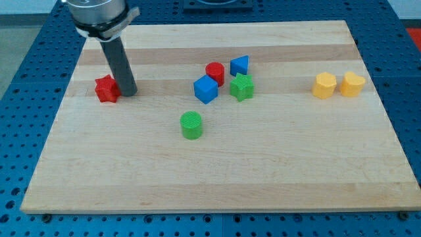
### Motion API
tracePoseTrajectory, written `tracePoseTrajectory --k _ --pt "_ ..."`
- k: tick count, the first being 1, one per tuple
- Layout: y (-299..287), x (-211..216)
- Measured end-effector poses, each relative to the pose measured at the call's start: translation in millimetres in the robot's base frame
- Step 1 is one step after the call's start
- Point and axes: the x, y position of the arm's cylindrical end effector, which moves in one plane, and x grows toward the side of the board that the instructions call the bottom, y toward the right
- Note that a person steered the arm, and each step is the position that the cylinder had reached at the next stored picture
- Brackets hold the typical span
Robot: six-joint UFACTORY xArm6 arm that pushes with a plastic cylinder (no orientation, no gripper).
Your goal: Slide the blue cube closer to the red star
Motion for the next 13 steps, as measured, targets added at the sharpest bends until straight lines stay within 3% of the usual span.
tracePoseTrajectory --k 3,4,7,9,11,13 --pt "-32 0" --pt "-9 10" --pt "140 36" --pt "193 44" --pt "193 11" --pt "173 9"
